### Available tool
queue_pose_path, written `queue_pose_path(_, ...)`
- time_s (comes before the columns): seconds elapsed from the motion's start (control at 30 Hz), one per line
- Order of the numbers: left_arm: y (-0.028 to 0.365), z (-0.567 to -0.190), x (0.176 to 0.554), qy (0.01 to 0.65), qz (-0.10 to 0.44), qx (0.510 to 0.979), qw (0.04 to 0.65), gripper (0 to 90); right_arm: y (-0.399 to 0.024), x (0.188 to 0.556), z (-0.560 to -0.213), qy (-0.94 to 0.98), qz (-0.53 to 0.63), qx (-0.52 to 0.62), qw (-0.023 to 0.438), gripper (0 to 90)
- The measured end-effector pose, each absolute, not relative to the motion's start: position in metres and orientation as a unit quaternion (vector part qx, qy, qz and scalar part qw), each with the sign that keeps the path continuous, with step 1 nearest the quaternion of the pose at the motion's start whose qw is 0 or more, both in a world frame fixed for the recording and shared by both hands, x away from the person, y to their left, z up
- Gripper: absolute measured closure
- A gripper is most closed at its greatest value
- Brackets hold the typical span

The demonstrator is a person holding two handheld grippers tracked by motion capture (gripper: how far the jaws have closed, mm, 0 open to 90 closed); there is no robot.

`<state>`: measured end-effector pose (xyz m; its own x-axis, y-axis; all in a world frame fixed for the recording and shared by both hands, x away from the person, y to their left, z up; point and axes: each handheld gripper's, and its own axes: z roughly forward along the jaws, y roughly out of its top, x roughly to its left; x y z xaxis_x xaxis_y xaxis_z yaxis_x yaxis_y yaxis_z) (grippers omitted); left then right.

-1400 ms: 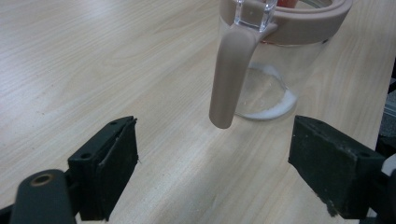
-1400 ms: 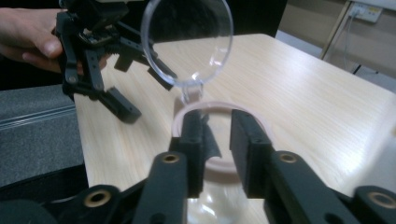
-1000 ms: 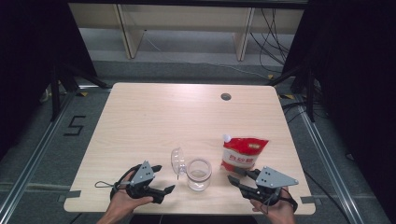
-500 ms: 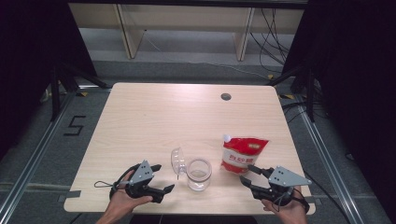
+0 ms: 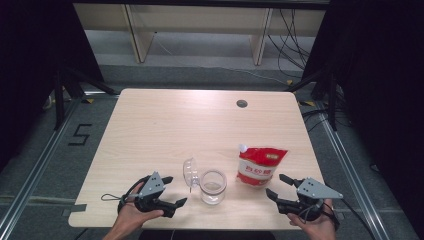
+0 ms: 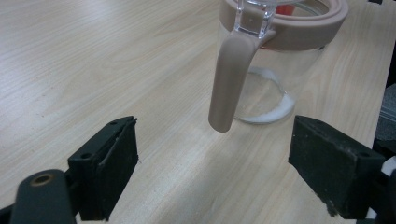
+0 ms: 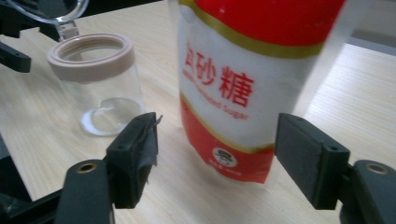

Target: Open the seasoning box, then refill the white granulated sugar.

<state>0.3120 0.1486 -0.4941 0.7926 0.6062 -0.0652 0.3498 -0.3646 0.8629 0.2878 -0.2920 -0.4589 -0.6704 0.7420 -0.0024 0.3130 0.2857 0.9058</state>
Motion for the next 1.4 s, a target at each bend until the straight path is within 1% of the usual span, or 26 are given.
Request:
queue_pose_path(0.07, 0.149, -0.494, 0.313, 0.295, 0.129, 0.814, 0.484, 15.1, -0.295, 0.291, -0.461, 0.771, 0.490, 0.337, 0.228, 27.5)
queue_pose_path(0.1, 0.148, -0.494, 0.312, 0.297, 0.130, 0.813, 0.484, 15.1, -0.296, 0.291, -0.462, 0.769, 0.489, 0.345, 0.222, 25.9)
queue_pose_path(0.13, 0.149, -0.493, 0.313, 0.295, 0.134, 0.815, 0.481, 15.1, -0.297, 0.292, -0.464, 0.768, 0.488, 0.344, 0.229, 23.1)
queue_pose_path(0.17, 0.149, -0.493, 0.313, 0.293, 0.132, 0.818, 0.477, 15.1, -0.297, 0.293, -0.465, 0.771, 0.483, 0.350, 0.225, 21.8)
queue_pose_path(0.23, 0.148, -0.491, 0.314, 0.288, 0.137, 0.824, 0.469, 15.1, -0.301, 0.294, -0.468, 0.770, 0.480, 0.354, 0.226, 21.2)
queue_pose_path(0.33, 0.146, -0.492, 0.314, 0.291, 0.129, 0.817, 0.480, 15.1, -0.303, 0.296, -0.470, 0.766, 0.483, 0.361, 0.222, 18.1)
queue_pose_path(0.4, 0.147, -0.492, 0.315, 0.284, 0.133, 0.820, 0.479, 15.1, -0.304, 0.298, -0.472, 0.766, 0.483, 0.362, 0.221, 17.9)
queue_pose_path(0.43, 0.146, -0.492, 0.314, 0.293, 0.127, 0.816, 0.481, 15.1, -0.306, 0.299, -0.473, 0.769, 0.482, 0.353, 0.229, 17.9)
queue_pose_path(0.47, 0.146, -0.492, 0.314, 0.294, 0.129, 0.817, 0.479, 15.1, -0.305, 0.297, -0.473, 0.765, 0.483, 0.362, 0.223, 17.8)
queue_pose_path(0.5, 0.148, -0.492, 0.316, 0.282, 0.137, 0.823, 0.474, 15.1, -0.305, 0.297, -0.473, 0.765, 0.483, 0.362, 0.223, 17.8)
queue_pose_path(0.53, 0.147, -0.493, 0.315, 0.290, 0.129, 0.820, 0.476, 15.1, -0.307, 0.298, -0.473, 0.765, 0.486, 0.357, 0.226, 16.7)
queue_pose_path(0.57, 0.146, -0.493, 0.315, 0.295, 0.124, 0.818, 0.478, 15.1, -0.305, 0.296, -0.473, 0.763, 0.486, 0.369, 0.216, 16.6)
queue_pose_path(0.63, 0.145, -0.494, 0.314, 0.294, 0.131, 0.817, 0.478, 15.1, -0.306, 0.297, -0.474, 0.763, 0.486, 0.363, 0.222, 16.6)
queue_pose_path(0.73, 0.147, -0.492, 0.315, 0.279, 0.136, 0.825, 0.473, 15.1, -0.305, 0.297, -0.474, 0.763, 0.487, 0.363, 0.220, 16.9)
queue_pose_path(0.8, 0.146, -0.492, 0.315, 0.285, 0.131, 0.821, 0.476, 15.1, -0.306, 0.297, -0.474, 0.766, 0.484, 0.355, 0.230, 17.5)
queue_pose_path(0.9, 0.145, -0.492, 0.316, 0.288, 0.124, 0.820, 0.480, 15.1, -0.306, 0.296, -0.474, 0.759, 0.488, 0.368, 0.222, 18.0)
queue_pose_path(0.93, 0.145, -0.493, 0.315, 0.290, 0.121, 0.819, 0.480, 15.1, -0.309, 0.298, -0.474, 0.760, 0.489, 0.358, 0.236, 18.0)
queue_pose_path(0.97, 0.145, -0.492, 0.314, 0.291, 0.124, 0.820, 0.477, 15.1, -0.308, 0.296, -0.474, 0.753, 0.494, 0.373, 0.223, 18.0)
queue_pose_path(1.03, 0.146, -0.492, 0.315, 0.280, 0.134, 0.823, 0.476, 15.1, -0.309, 0.297, -0.474, 0.754, 0.493, 0.372, 0.224, 18.1)
queue_pose_path(1.1, 0.146, -0.492, 0.316, 0.279, 0.132, 0.824, 0.476, 15.1, -0.309, 0.295, -0.474, 0.753, 0.492, 0.378, 0.219, 18.1)
queue_pose_path(1.13, 0.146, -0.491, 0.316, 0.278, 0.132, 0.825, 0.474, 15.1, -0.309, 0.297, -0.474, 0.754, 0.495, 0.364, 0.231, 18.1)
queue_pose_path(1.23, 0.144, -0.493, 0.315, 0.289, 0.123, 0.820, 0.479, 15.1, -0.308, 0.297, -0.474, 0.755, 0.497, 0.365, 0.224, 18.0)
queue_pose_path(1.27, 0.144, -0.493, 0.314, 0.291, 0.129, 0.820, 0.476, 15.1, -0.308, 0.299, -0.474, 0.758, 0.496, 0.359, 0.225, 18.0)
queue_pose_path(1.37, 0.145, -0.492, 0.316, 0.274, 0.132, 0.825, 0.477, 15.1, -0.306, 0.300, -0.475, 0.756, 0.499, 0.363, 0.220, 18.0)
queue_pose_path(1.4, 0.144, -0.492, 0.315, 0.279, 0.130, 0.825, 0.475, 15.1, -0.306, 0.300, -0.475, 0.756, 0.499, 0.363, 0.220, 18.0)
